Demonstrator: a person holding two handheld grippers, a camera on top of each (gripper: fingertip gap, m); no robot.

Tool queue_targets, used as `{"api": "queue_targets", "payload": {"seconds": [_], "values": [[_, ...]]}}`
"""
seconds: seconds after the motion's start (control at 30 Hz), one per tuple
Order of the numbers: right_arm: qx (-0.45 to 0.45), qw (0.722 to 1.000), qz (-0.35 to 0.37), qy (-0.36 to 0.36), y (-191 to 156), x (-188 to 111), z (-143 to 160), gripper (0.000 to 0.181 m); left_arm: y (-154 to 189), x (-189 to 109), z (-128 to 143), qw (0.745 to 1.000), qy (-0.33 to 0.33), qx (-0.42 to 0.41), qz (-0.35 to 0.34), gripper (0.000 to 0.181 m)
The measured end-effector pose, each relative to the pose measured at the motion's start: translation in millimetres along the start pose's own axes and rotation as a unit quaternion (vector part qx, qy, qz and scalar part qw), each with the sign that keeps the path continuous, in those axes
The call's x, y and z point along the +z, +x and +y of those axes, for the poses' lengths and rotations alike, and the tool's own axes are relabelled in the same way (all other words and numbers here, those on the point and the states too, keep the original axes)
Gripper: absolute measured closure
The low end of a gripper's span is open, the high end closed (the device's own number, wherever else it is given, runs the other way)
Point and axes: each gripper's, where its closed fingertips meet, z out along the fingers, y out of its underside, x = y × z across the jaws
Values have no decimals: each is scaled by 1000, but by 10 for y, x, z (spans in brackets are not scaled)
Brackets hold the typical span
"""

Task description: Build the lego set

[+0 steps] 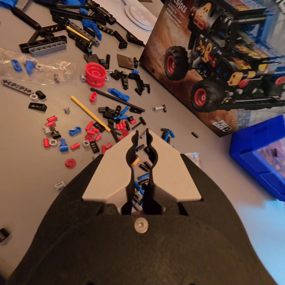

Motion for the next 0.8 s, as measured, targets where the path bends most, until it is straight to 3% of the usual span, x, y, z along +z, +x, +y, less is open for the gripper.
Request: {"api": "queue_targets", "payload": {"seconds": [0.17, 0.4, 0.8], "values": [[-2, 1000, 13, 6, 57, -188, -155, 169, 5, 15, 33, 1000, -2, -4, 4, 168], [-2, 1000, 20, -9, 195, -463, -135, 162, 16, 11, 38, 1000, 0, -6, 8, 168], [37, 995, 2, -92, 398, -730, 301, 158, 22, 20, 87, 1000, 0, -20, 18, 168]]}}
